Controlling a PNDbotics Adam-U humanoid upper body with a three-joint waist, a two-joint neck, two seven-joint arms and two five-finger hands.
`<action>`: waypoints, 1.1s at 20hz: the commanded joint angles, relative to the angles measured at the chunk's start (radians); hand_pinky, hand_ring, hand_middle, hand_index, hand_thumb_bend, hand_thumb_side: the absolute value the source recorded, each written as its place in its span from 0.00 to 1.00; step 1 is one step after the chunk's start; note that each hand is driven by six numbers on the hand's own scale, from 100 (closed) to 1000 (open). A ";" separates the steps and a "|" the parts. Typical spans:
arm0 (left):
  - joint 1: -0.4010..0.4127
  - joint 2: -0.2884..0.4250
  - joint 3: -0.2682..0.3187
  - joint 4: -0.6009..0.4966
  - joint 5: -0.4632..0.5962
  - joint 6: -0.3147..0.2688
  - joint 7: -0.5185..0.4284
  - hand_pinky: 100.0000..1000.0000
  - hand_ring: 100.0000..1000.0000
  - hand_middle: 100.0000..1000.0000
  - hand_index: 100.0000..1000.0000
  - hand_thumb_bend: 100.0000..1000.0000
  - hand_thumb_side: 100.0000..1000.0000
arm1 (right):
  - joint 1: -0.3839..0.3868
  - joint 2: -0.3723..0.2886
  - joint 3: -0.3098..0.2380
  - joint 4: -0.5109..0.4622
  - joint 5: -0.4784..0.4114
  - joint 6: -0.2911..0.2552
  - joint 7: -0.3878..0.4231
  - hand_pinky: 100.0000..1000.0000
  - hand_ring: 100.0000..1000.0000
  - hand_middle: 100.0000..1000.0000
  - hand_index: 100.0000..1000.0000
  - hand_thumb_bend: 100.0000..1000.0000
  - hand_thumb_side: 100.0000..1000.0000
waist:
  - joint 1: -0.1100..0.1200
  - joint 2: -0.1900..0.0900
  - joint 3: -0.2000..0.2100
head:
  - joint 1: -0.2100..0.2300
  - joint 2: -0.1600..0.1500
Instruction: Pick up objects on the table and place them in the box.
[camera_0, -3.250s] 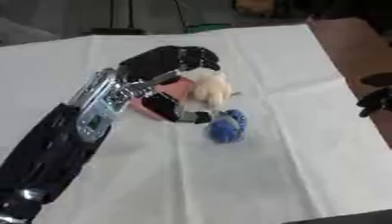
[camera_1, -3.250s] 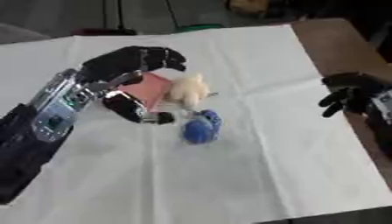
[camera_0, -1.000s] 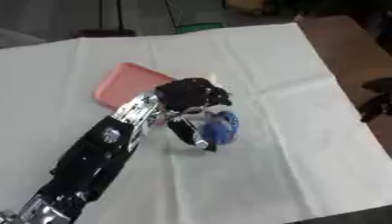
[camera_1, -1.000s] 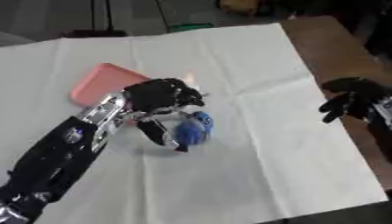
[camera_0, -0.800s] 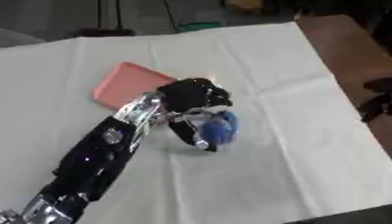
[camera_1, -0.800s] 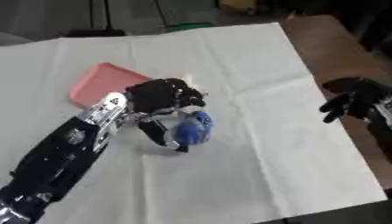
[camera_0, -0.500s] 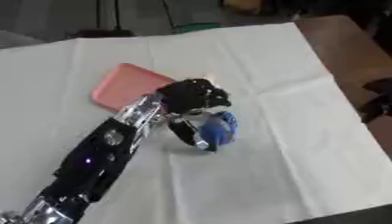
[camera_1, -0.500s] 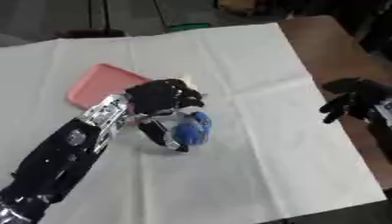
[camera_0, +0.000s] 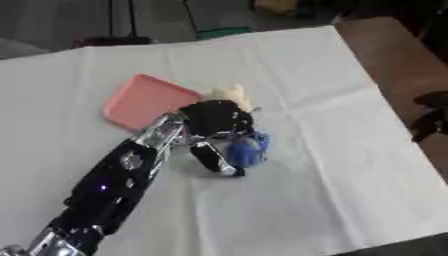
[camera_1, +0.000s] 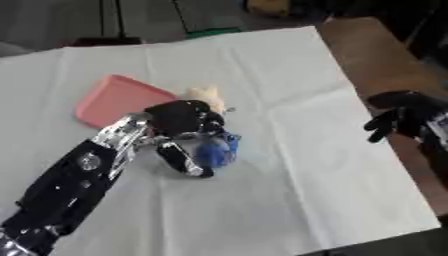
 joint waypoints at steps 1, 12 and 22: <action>-0.013 0.005 0.019 -0.003 0.014 0.019 0.007 0.86 0.76 0.77 0.67 0.04 0.33 | -0.008 -0.016 -0.005 -0.019 -0.005 0.000 0.000 0.47 0.57 0.72 0.72 0.00 0.95 | -0.005 -0.013 -0.001 | -0.003 -0.010; 0.007 0.006 0.022 0.010 0.147 0.097 0.024 0.82 0.73 0.76 0.54 0.00 0.28 | -0.005 -0.015 -0.007 -0.018 -0.005 -0.002 0.000 0.47 0.57 0.72 0.72 0.00 0.95 | -0.010 -0.015 0.008 | -0.007 -0.011; 0.057 0.015 0.065 -0.098 0.299 0.126 -0.061 0.78 0.71 0.76 0.56 0.00 0.69 | 0.000 -0.014 -0.012 -0.019 -0.006 -0.005 -0.004 0.47 0.57 0.72 0.72 0.00 0.95 | -0.021 -0.017 0.022 | -0.016 -0.012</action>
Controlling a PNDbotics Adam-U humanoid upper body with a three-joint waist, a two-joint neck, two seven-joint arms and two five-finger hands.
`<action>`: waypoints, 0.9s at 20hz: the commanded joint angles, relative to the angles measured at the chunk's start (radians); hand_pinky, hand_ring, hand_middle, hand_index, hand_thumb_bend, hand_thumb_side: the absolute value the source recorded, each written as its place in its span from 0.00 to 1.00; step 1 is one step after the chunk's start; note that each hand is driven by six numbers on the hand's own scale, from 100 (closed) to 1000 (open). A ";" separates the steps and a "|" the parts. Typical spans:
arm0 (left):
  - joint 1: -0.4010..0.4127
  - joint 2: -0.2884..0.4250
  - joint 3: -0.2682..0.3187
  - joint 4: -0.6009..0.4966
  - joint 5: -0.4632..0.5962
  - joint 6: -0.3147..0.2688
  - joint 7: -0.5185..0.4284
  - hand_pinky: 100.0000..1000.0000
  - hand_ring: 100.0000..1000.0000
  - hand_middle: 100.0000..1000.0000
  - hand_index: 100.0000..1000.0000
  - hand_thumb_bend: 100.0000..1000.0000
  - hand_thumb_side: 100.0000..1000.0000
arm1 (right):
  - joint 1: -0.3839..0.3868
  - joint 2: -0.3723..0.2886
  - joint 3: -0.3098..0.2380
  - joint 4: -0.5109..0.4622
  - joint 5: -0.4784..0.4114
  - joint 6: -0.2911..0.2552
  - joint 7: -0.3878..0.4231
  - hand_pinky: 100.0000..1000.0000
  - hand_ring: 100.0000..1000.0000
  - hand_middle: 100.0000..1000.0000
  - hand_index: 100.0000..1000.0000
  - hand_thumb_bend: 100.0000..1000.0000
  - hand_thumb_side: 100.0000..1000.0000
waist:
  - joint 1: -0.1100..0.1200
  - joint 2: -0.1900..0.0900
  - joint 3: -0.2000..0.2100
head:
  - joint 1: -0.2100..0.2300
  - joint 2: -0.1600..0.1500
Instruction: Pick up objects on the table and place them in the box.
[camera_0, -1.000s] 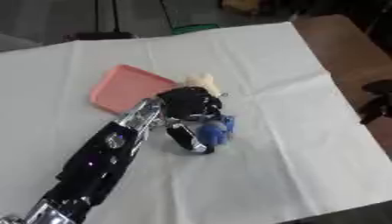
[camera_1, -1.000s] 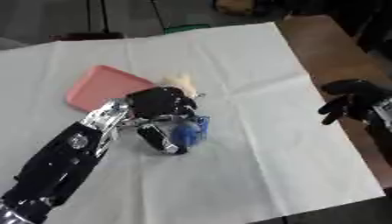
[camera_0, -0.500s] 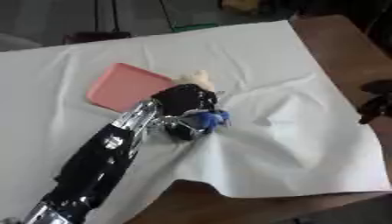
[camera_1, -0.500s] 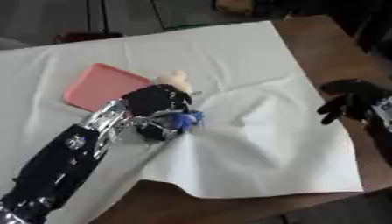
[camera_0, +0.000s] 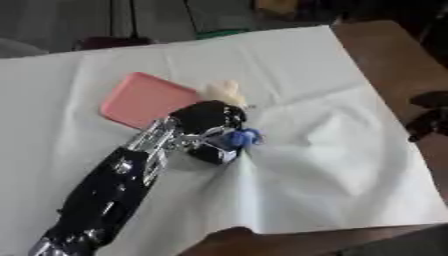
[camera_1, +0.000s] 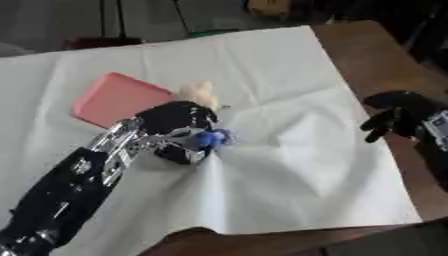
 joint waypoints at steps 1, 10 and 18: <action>0.003 0.020 0.028 -0.048 0.053 0.021 -0.017 0.77 0.71 0.76 0.57 0.00 0.76 | -0.001 -0.014 -0.011 -0.019 -0.006 -0.003 -0.003 0.47 0.57 0.72 0.72 0.00 0.95 | -0.007 -0.017 0.004 | -0.006 -0.009; 0.041 0.044 0.053 -0.100 0.194 0.095 -0.065 0.75 0.70 0.76 0.55 0.00 0.80 | 0.004 -0.014 -0.015 -0.019 -0.005 -0.005 -0.008 0.47 0.57 0.72 0.72 0.00 0.95 | -0.015 -0.018 0.014 | -0.014 -0.008; 0.067 0.087 0.058 -0.182 0.307 0.179 -0.060 0.75 0.71 0.77 0.63 0.00 0.29 | 0.006 -0.015 -0.016 -0.017 -0.005 -0.005 -0.009 0.47 0.57 0.72 0.72 0.00 0.95 | -0.014 -0.022 0.019 | -0.019 -0.007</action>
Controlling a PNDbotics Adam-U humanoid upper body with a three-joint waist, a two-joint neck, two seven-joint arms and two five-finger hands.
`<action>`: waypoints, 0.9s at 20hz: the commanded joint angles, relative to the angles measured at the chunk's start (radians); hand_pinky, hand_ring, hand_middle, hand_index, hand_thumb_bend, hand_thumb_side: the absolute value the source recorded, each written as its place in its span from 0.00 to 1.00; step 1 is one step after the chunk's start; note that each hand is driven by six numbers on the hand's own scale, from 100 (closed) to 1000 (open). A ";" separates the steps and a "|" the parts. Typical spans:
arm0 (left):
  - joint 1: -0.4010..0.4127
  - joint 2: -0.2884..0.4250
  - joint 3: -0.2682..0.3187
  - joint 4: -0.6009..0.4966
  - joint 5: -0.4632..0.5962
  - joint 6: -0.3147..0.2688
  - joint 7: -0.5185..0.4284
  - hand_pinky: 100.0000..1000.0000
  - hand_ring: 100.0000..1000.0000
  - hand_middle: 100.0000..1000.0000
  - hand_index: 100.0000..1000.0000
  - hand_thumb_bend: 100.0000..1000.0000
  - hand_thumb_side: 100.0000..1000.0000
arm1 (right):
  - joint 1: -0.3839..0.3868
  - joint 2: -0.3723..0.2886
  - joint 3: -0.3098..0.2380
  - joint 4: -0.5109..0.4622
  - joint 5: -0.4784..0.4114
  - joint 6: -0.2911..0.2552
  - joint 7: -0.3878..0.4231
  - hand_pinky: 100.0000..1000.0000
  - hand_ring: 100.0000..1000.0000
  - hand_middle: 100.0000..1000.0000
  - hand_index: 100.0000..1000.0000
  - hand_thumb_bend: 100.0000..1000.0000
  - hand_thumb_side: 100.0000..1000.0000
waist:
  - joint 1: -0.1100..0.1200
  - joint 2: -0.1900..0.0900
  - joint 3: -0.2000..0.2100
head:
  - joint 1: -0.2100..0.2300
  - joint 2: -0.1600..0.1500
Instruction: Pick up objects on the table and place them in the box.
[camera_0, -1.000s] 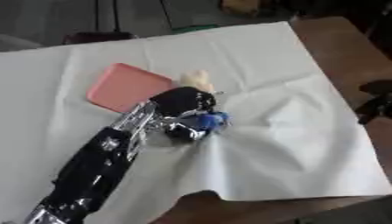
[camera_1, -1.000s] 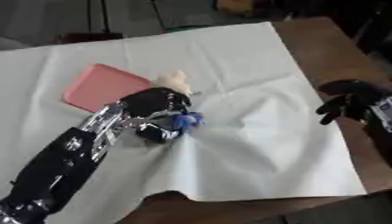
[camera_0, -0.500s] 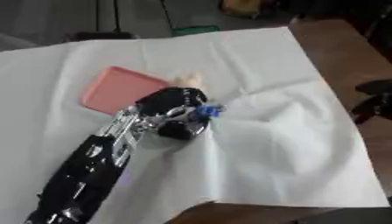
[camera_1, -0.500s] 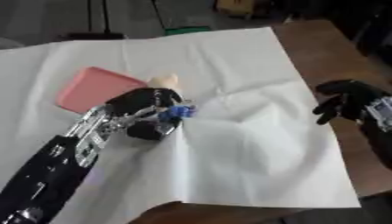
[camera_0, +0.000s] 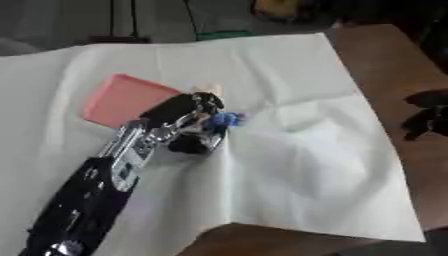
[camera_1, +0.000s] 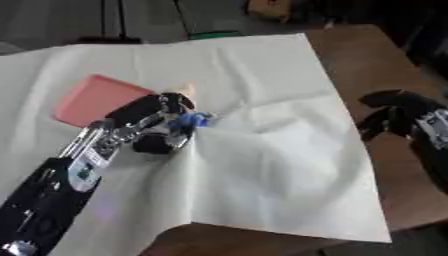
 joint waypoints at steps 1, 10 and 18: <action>-0.005 0.033 0.000 -0.050 0.034 0.018 -0.018 0.76 0.72 0.78 0.68 0.00 0.10 | -0.003 -0.015 -0.010 -0.016 -0.005 -0.001 -0.003 0.47 0.57 0.72 0.72 0.00 0.95 | -0.002 -0.020 0.002 | -0.004 -0.006; 0.013 0.035 0.021 -0.079 0.129 0.042 0.017 0.72 0.69 0.76 0.57 0.00 1.00 | -0.001 -0.014 -0.011 -0.016 -0.005 -0.001 -0.005 0.47 0.57 0.72 0.72 0.00 0.95 | -0.004 -0.020 0.005 | -0.009 -0.004; 0.020 0.042 0.029 -0.104 0.159 0.058 0.001 0.72 0.68 0.74 0.53 0.00 0.95 | -0.001 -0.014 -0.011 -0.015 -0.005 0.000 -0.006 0.47 0.57 0.72 0.72 0.00 0.95 | -0.003 -0.022 0.006 | -0.013 -0.002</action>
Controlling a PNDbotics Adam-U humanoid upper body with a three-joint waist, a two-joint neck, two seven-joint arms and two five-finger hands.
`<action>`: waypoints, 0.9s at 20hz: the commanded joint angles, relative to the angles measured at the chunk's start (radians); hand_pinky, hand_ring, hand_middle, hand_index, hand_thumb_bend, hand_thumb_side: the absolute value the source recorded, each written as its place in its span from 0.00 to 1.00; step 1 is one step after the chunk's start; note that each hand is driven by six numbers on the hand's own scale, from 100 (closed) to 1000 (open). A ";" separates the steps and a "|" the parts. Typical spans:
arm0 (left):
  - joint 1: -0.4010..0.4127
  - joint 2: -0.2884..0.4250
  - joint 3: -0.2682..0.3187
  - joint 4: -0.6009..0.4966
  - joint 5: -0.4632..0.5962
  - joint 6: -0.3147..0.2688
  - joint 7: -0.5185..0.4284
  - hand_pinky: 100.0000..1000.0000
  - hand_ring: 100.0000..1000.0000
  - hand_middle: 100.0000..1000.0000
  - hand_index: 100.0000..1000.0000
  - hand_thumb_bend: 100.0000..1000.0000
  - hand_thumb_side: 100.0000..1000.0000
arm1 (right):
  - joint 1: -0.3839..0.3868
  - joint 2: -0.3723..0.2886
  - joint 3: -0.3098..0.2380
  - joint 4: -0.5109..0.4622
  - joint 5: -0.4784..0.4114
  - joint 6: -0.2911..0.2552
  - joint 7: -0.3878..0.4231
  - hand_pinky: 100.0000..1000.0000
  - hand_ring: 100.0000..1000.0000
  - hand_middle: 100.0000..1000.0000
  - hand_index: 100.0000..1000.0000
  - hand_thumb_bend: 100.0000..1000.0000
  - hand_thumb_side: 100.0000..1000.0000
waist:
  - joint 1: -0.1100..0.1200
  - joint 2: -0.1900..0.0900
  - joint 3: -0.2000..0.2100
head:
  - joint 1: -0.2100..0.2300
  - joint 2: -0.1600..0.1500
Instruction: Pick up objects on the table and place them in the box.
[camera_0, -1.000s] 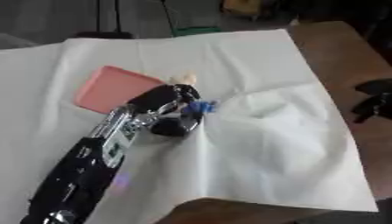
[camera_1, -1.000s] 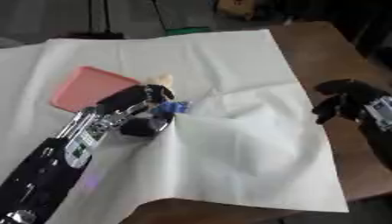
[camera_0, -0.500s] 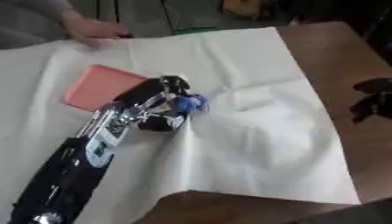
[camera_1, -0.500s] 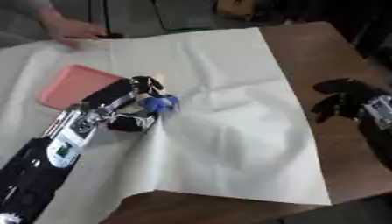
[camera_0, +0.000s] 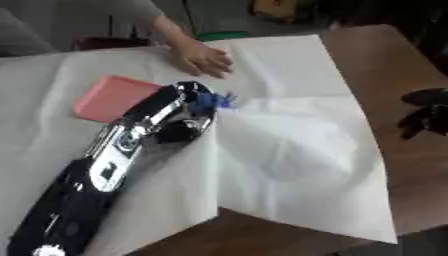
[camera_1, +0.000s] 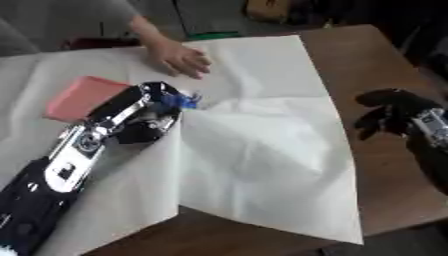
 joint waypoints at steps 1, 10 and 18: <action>-0.011 0.019 0.017 -0.040 0.024 0.003 0.010 0.72 0.68 0.74 0.53 0.00 0.95 | -0.002 -0.015 -0.011 -0.015 -0.005 -0.001 -0.005 0.47 0.57 0.72 0.72 0.00 0.95 | -0.004 -0.020 0.001 | -0.004 -0.002; 0.009 0.022 0.038 -0.042 0.136 0.032 0.086 0.70 0.67 0.74 0.55 0.00 1.00 | 0.000 -0.015 -0.012 -0.014 -0.005 0.000 -0.006 0.47 0.57 0.72 0.72 0.00 0.95 | -0.005 -0.023 0.004 | -0.010 -0.001; 0.013 0.061 0.069 -0.104 0.077 0.042 0.097 0.72 0.68 0.75 0.57 0.00 0.89 | 0.002 -0.016 -0.012 -0.013 -0.004 -0.001 -0.005 0.47 0.57 0.72 0.72 0.00 0.95 | -0.008 -0.026 0.010 | -0.014 0.003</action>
